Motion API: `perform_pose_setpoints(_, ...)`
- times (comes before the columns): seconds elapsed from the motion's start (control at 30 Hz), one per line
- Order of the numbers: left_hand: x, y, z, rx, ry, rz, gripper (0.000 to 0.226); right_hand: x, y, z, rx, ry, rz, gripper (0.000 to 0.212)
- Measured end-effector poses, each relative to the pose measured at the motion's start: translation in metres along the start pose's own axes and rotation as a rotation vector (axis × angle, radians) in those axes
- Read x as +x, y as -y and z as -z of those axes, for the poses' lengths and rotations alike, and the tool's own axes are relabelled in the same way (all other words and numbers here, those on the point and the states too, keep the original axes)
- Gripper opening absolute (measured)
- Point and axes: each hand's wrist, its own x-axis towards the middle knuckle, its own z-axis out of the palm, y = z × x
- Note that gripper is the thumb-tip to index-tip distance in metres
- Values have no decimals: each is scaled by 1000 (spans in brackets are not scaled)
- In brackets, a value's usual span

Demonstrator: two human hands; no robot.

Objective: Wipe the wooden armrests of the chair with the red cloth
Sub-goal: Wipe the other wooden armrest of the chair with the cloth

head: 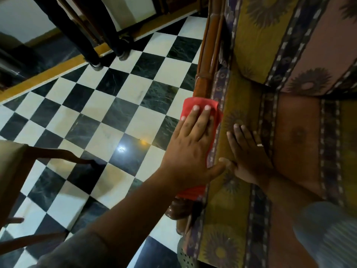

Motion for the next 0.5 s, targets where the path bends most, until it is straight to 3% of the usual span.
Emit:
perform_pose_setpoints(0.07, -14, 0, 0, -99, -1, 15, 98, -19, 13, -3, 82, 46, -51, 94)
perform_pose_setpoints(0.13, -22, 1, 7, -351, -40, 112, 91, -31, 30, -2, 269, 19, -138, 99)
perform_pose_setpoints(0.2, -34, 1, 17, -641, -130, 400, 81, -46, 57, 20, 696, -42, -325, 90)
perform_pose_setpoints(0.23, -40, 3, 21, -769, -166, 584, 73, -53, 71, 39, 955, -48, -400, 75)
perform_pose_setpoints(0.27, -43, 6, 25, -883, -179, 758, 60, -57, 85, 57, 1190, -50, -445, 60)
perform_pose_setpoints(0.33, -47, 12, 30, -1050, -121, 975, 25, -57, 102, 82, 1457, -67, -438, 52)
perform_pose_setpoints(0.43, -49, 12, 37, -996, -31, 945, 23, -50, 120, 101, 1568, -42, -468, 49)
perform_pose_setpoints(0.5, -48, 10, 44, -977, -34, 893, 22, -46, 126, 102, 1587, -95, -528, 27)
